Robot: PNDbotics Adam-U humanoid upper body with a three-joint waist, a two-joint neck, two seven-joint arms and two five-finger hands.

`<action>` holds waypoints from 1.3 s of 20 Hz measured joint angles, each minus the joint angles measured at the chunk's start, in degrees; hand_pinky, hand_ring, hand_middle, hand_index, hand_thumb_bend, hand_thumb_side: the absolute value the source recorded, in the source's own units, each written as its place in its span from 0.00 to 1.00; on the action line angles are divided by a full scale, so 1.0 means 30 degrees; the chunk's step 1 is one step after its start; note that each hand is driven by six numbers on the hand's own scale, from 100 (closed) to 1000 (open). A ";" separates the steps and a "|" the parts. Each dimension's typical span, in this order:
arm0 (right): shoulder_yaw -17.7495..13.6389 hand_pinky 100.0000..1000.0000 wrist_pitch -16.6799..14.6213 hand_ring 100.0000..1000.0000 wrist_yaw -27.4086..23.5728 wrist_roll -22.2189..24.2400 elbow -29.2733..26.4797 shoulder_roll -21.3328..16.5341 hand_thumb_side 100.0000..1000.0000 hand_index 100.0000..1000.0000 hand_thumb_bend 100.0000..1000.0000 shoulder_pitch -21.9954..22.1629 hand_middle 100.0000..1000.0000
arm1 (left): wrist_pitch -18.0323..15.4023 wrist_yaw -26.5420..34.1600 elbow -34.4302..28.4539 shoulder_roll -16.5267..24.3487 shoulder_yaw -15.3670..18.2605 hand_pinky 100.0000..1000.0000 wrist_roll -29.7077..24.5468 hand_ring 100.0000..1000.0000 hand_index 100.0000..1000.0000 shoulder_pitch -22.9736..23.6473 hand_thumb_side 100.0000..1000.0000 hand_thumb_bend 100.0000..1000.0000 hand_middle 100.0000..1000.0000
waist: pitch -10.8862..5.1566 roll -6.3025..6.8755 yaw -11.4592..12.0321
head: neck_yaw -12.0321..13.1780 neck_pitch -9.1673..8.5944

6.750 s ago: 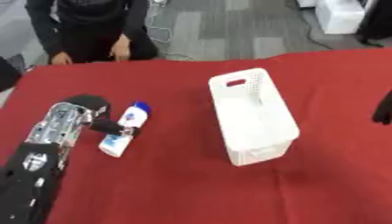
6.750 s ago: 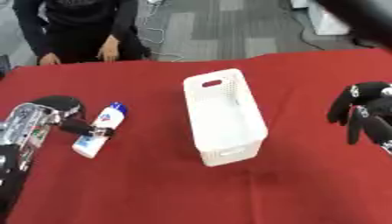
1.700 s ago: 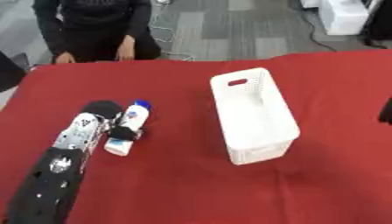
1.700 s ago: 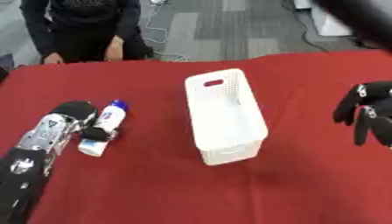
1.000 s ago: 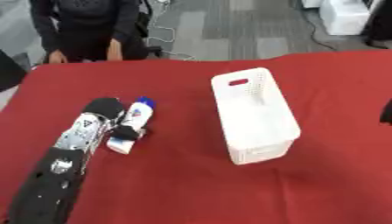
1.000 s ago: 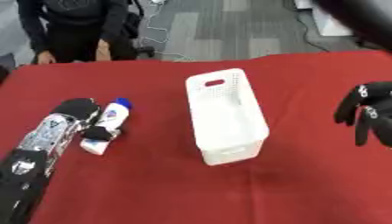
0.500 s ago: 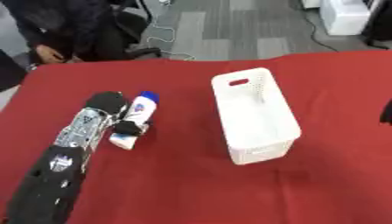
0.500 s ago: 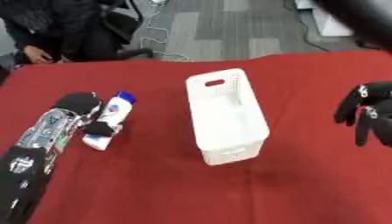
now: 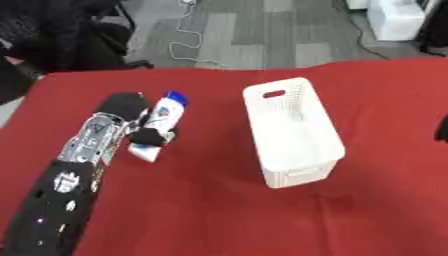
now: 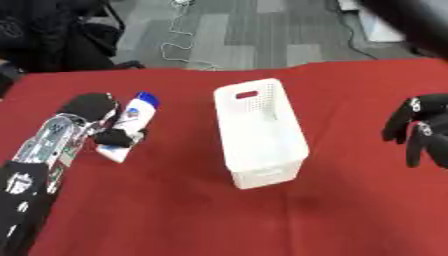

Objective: Pick up objects on the table and place them in the box.

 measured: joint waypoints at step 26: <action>0.0022 0.26 0.0090 0.42 -0.0064 0.0090 0.0000 -0.0169 1.00 0.26 0.12 -0.0083 0.45 | -0.2466 0.3507 -0.2007 0.0702 -0.2424 0.00 0.1887 0.00 0.09 -0.2848 0.80 0.15 0.00 | -0.0003 0.0167 -0.0278 | -0.0019 0.0001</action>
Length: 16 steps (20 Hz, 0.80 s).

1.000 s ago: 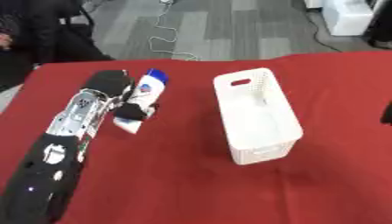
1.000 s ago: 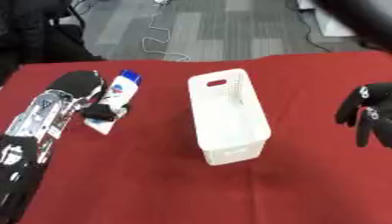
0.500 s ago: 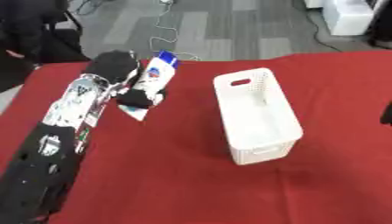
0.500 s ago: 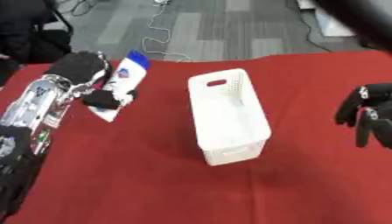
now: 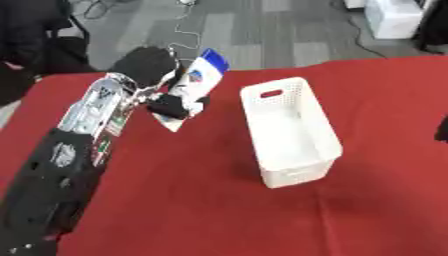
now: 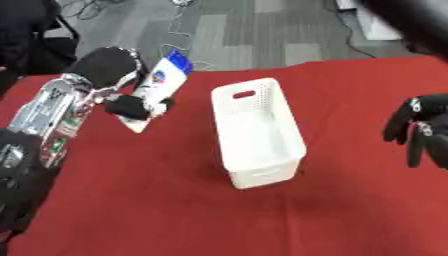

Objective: Pick up objects on the table and place them in the box.

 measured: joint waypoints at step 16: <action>0.0110 0.26 0.0164 0.42 -0.0433 0.0164 0.0000 -0.0008 1.00 0.26 0.11 -0.0309 0.45 | -0.2983 0.0483 0.2167 -0.1331 -0.1813 0.00 0.3457 0.00 0.08 -0.2667 0.79 0.18 0.00 | -0.0067 0.0010 -0.0295 | 0.0020 0.0001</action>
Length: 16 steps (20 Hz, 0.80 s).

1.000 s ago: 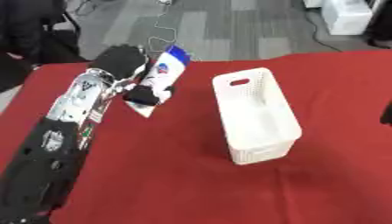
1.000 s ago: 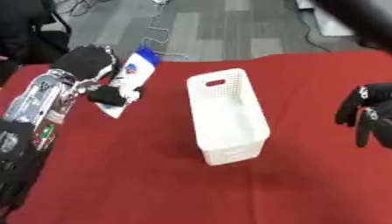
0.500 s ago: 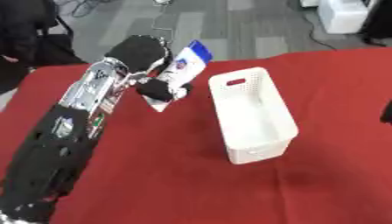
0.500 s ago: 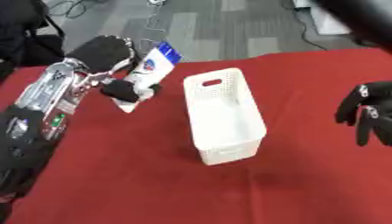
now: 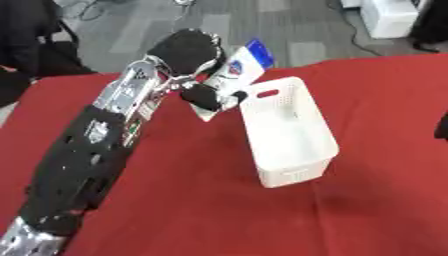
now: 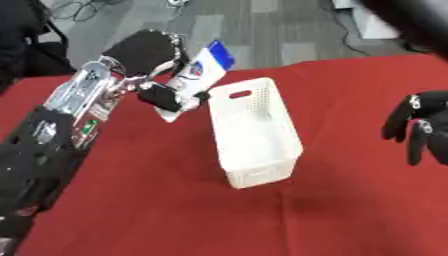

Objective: Pick up objects on the table and place them in the box.

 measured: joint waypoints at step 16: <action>0.0116 0.26 0.0080 0.41 -0.0470 0.0080 -0.0001 -0.0006 1.00 0.25 0.11 -0.0349 0.45 | -0.1951 -0.0675 0.1693 -0.2117 -0.0783 0.00 0.3040 0.00 0.07 -0.1048 0.77 0.19 0.00 | -0.0017 0.0001 -0.0270 | 0.0487 0.0000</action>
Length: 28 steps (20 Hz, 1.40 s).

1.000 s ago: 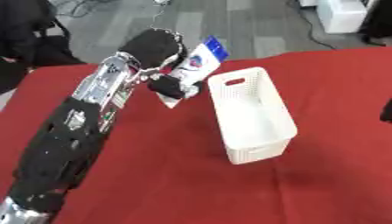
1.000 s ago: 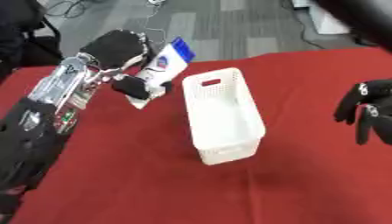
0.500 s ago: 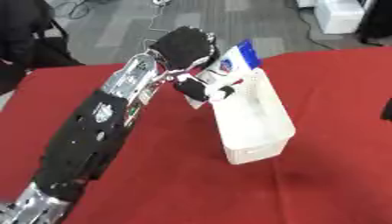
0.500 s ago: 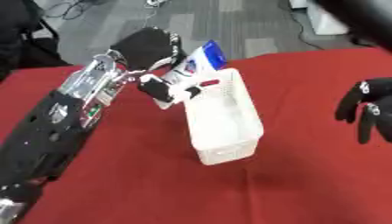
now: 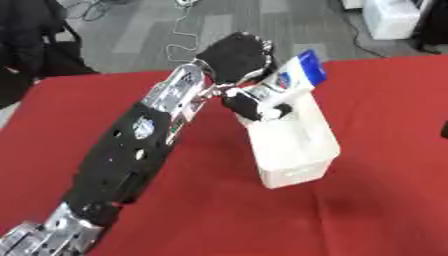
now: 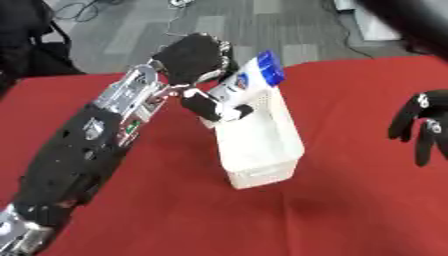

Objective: Pick up objects on the table and place them in the box.

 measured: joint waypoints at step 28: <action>-0.0133 0.26 0.0550 0.41 -0.1456 0.0550 -0.0003 -0.0133 1.00 0.24 0.10 -0.1374 0.45 | -0.1398 -0.1759 0.4135 -0.1309 0.1256 0.00 0.5897 0.00 0.25 -0.0401 0.87 0.16 0.00 | 0.0333 0.0059 -0.0714 | 0.0529 -0.0289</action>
